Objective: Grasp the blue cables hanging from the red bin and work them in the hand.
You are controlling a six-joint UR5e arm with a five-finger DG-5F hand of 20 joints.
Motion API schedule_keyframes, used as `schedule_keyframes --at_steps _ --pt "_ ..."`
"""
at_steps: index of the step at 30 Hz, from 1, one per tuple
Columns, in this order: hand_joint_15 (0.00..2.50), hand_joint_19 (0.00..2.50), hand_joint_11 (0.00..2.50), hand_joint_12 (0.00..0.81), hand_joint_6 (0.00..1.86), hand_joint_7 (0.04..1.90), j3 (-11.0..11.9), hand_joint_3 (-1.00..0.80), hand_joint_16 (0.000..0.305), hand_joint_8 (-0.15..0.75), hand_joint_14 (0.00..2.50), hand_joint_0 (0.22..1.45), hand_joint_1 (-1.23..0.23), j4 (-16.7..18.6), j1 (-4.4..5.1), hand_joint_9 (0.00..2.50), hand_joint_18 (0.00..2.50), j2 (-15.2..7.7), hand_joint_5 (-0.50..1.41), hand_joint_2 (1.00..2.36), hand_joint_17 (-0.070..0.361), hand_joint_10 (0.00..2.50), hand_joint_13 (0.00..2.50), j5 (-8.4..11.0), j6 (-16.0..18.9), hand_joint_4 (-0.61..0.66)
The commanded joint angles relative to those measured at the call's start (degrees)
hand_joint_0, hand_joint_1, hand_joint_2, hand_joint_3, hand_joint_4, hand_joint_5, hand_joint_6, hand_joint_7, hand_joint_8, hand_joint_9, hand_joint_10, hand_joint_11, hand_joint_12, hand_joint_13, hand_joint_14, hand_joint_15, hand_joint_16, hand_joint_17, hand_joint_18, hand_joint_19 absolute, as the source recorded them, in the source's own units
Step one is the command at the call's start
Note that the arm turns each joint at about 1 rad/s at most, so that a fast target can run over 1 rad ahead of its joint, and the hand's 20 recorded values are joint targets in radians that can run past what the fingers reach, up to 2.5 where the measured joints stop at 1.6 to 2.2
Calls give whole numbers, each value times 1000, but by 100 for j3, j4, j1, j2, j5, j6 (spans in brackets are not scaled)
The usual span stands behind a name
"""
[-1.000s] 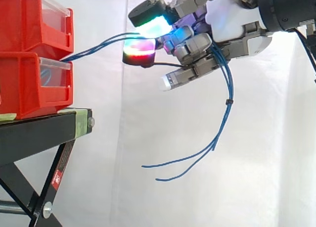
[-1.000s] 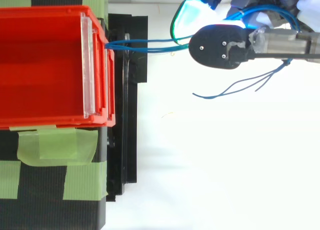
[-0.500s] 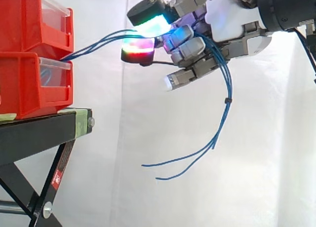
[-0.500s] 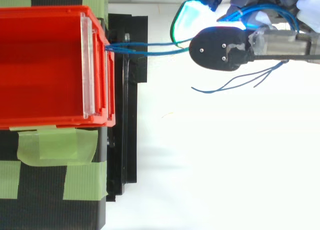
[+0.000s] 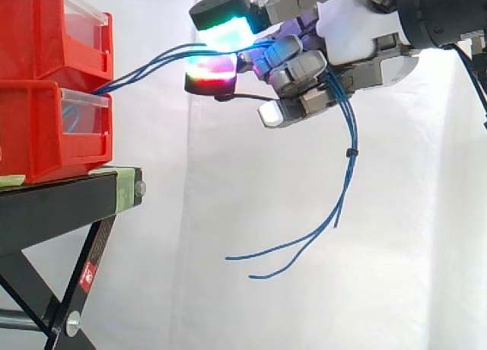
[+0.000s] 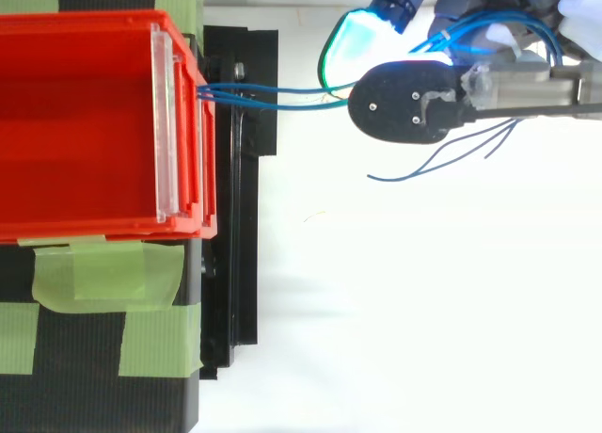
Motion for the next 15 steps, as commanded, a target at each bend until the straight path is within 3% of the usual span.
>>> schedule_keyframes --at_steps 1,13,15 --pt "1844 933 2500 526 985 1152 0 -300 51 432 2500 927 -734 0 0 238 877 0 -46 1021 115 2500 587 0 0 203" --pt "1826 897 2500 539 1042 1130 0 -168 51 436 2500 957 -681 9 0 353 972 0 -29 1022 115 2500 705 9 0 206" --pt "1766 662 2500 540 1036 1121 0 247 55 440 2500 1053 -603 9 0 390 895 0 8 1005 123 2500 726 9 0 224"
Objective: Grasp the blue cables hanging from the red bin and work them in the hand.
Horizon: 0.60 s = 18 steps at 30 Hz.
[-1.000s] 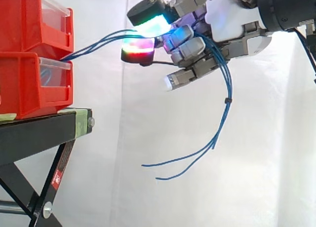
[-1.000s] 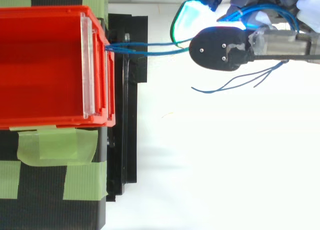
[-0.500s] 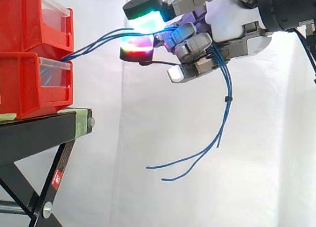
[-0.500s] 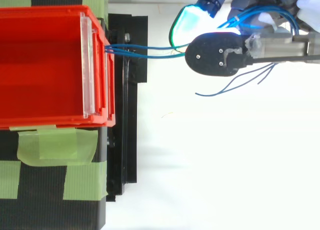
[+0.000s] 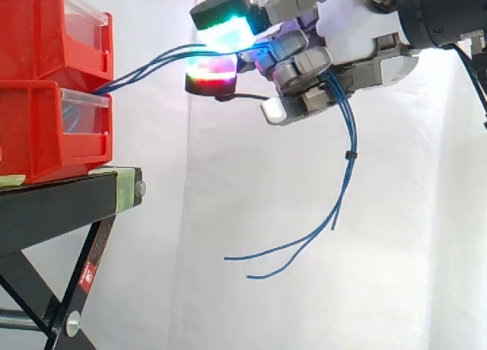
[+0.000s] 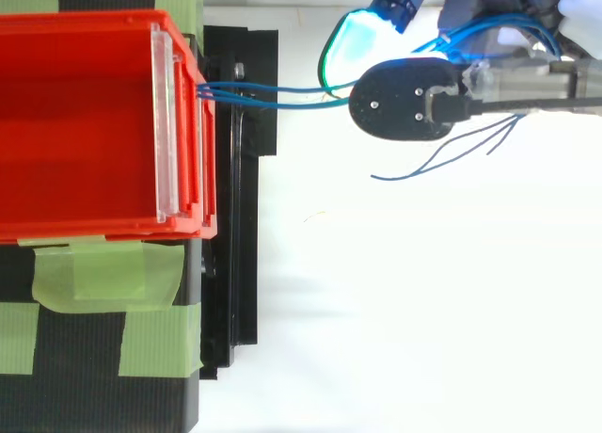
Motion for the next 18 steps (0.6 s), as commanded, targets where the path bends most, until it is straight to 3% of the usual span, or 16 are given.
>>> schedule_keyframes --at_steps 1,2,3,4,7,9,11,13,14,15,16,17,18 --pt "1758 577 2500 544 1033 1106 0 251 56 442 2500 1006 -578 1 0 401 866 0 24 1232 126 2500 743 12 0 226" --pt "1744 584 2500 539 861 1181 0 240 55 425 2500 977 -537 1 0 406 819 0 108 1453 124 2500 731 12 0 221" --pt "1757 596 2500 535 811 1187 0 233 55 425 2500 971 -523 1 0 414 808 0 131 1514 124 2500 732 12 0 228" --pt "1742 591 2500 538 627 1244 0 217 56 423 2500 975 -516 1 0 426 804 0 204 1528 125 2500 741 12 0 238" --pt "1784 594 2500 547 399 1323 0 99 59 432 2500 908 -519 1 0 449 895 0 277 1592 134 2500 779 12 0 252" --pt "1791 552 2500 558 216 1376 0 59 65 447 2500 874 -548 1 0 467 990 0 313 1442 147 2500 817 12 0 277" --pt "1823 568 2500 569 93 1407 0 -72 66 452 2500 922 -607 1 0 472 1020 0 334 1005 149 2500 823 12 0 293" --pt "1811 686 2500 559 41 1428 0 -121 59 451 2500 935 -582 1 0 463 974 0 328 1014 133 2500 791 12 -9 275" --pt "1811 677 2500 556 54 1423 0 -50 58 449 2500 971 -586 1 0 467 969 0 330 1014 130 2500 789 12 -9 268" --pt "1775 640 2500 551 74 1410 0 165 56 448 2500 1037 -602 1 0 481 924 0 329 1007 127 2500 788 12 0 264" --pt "1773 602 2500 553 120 1388 0 281 58 453 2500 1046 -600 1 8 485 914 0 335 1029 129 2500 800 12 0 267" --pt "1748 564 2500 550 169 1379 0 268 58 449 2500 1008 -581 1 0 485 889 0 333 1239 130 2500 795 12 0 262" --pt "1754 542 2500 546 209 1383 0 272 56 440 2500 1002 -569 1 0 480 850 0 341 1366 126 2500 780 3 0 254"
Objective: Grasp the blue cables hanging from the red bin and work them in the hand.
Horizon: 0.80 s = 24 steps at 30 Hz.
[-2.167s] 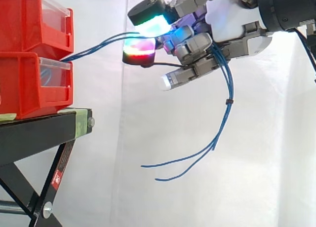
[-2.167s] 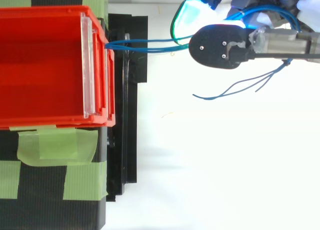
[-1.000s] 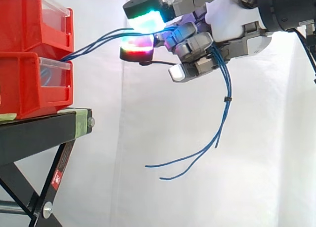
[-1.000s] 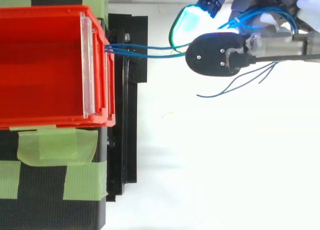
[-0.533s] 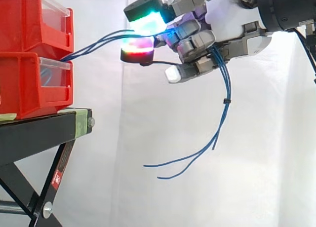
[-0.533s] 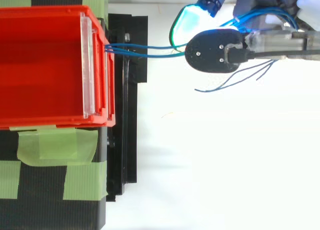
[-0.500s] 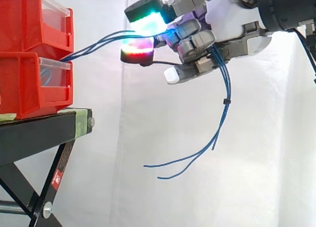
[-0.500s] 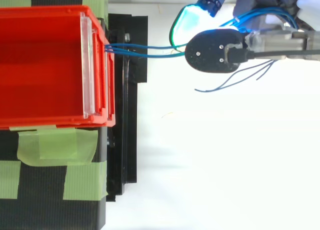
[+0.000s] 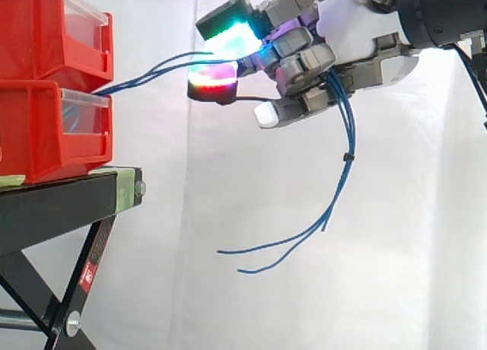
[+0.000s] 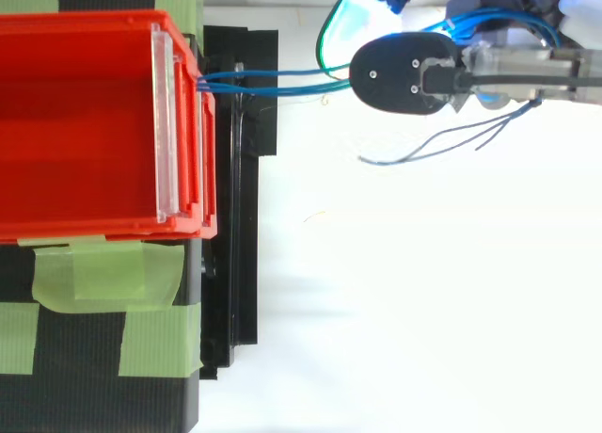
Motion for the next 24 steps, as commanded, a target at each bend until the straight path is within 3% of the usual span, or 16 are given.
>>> schedule_keyframes --at_steps 1,8,12,21,24 --pt "1731 540 2500 552 256 1366 0 293 56 439 2500 998 -558 0 -1 476 835 0 346 1427 126 2500 783 -9 2 248" --pt "1775 540 2500 560 138 1413 0 217 58 441 2500 961 -580 18 -1 443 847 0 373 1486 130 2500 778 -17 2 302" --pt "1715 503 2500 550 67 1453 0 319 53 431 2500 1036 -593 18 -1 421 743 0 402 1422 120 2500 734 -26 2 299" --pt "1826 505 2500 465 277 1408 0 354 53 415 2500 1100 -595 26 -9 471 632 0 399 1459 119 2500 696 -26 11 248" --pt "1768 486 2500 531 370 1371 9 287 54 439 2500 1074 -623 26 -9 505 763 0 369 1318 121 2500 759 -44 98 247"
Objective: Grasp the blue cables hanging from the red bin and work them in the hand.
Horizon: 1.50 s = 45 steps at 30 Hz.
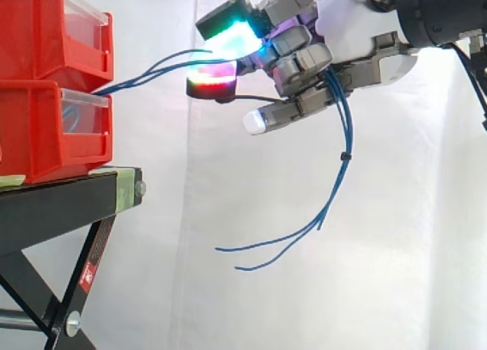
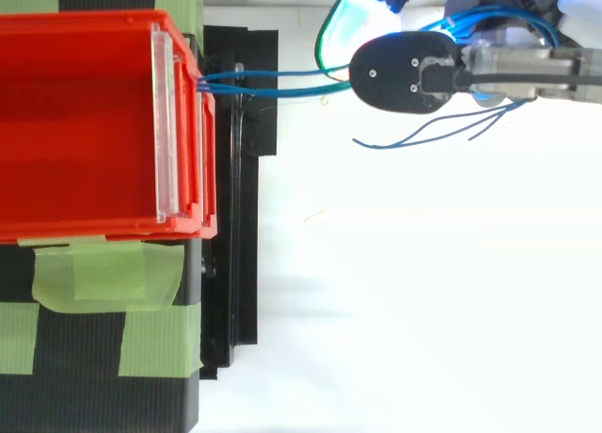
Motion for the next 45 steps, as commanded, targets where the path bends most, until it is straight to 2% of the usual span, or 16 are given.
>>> schedule_keyframes --at_steps 1,6,8,13,14,17,21,22,24,26,28,31,35,38,41,45 --pt "1811 524 2500 542 439 1320 -5 293 58 457 2500 1051 -635 1 1 523 895 -1 326 1147 129 2500 804 -22 98 275" --pt "1837 653 2500 544 405 1312 4 71 55 451 2500 1036 -641 1 9 508 945 -1 282 1015 124 2500 800 -31 274 268" --pt "1770 551 2500 542 400 1304 -5 264 57 420 2500 1071 -603 1 1 517 916 8 309 1003 129 2500 811 -31 291 262" --pt "1767 462 2500 547 260 1377 4 124 63 442 2500 940 -528 1 1 568 1009 -1 385 1356 142 2500 866 -31 291 283" --pt "1773 480 2500 554 175 1409 4 95 65 443 2500 981 -567 1 9 577 1049 -1 404 1074 146 2500 883 -31 291 296" --pt "1801 520 2500 559 0 1467 -5 -176 62 453 2500 936 -533 1 1 585 1053 -1 430 1016 139 2500 878 -31 291 310" --pt "1753 456 2500 560 3 1433 4 318 62 449 2500 1034 -573 1 9 604 1044 -1 448 1001 139 2500 896 -31 291 306" --pt "1745 423 2500 554 2 1431 -5 257 64 448 2500 969 -544 1 9 611 1057 -1 455 1241 145 2500 903 -31 291 308" --pt "1775 413 2500 562 3 1424 -5 175 66 451 2500 938 -541 1 1 616 1079 8 466 1319 148 2500 913 -31 291 310" --pt "1798 450 2500 569 4 1417 -5 141 68 458 2500 975 -594 1 1 616 1129 -1 448 1002 152 2500 928 -31 291 327" --pt "1840 619 2500 571 7 1360 4 -135 56 463 2500 969 -577 1 1 579 1025 -1 372 1023 126 2500 863 -31 291 285" --pt "1732 430 2500 570 2 1312 4 339 58 461 2500 1082 -615 1 1 537 1005 -1 246 1004 131 2500 869 -31 291 257" --pt "1710 383 2500 561 1 1305 -5 340 59 462 2500 1024 -587 18 1 523 1072 -1 253 1240 134 2500 880 -31 291 265" --pt "1770 514 2500 573 1 1300 4 71 64 465 2500 978 -621 62 1 524 1176 -1 263 1012 144 2500 910 -31 291 289" --pt "1784 619 2500 561 5 1235 -5 -335 55 460 2500 1012 -591 62 27 531 1118 -1 187 1023 123 2500 877 -22 300 256" --pt "1749 513 2500 561 4 1224 4 185 56 440 2500 1067 -623 62 27 530 1093 -1 173 1016 127 2500 882 -22 432 262"
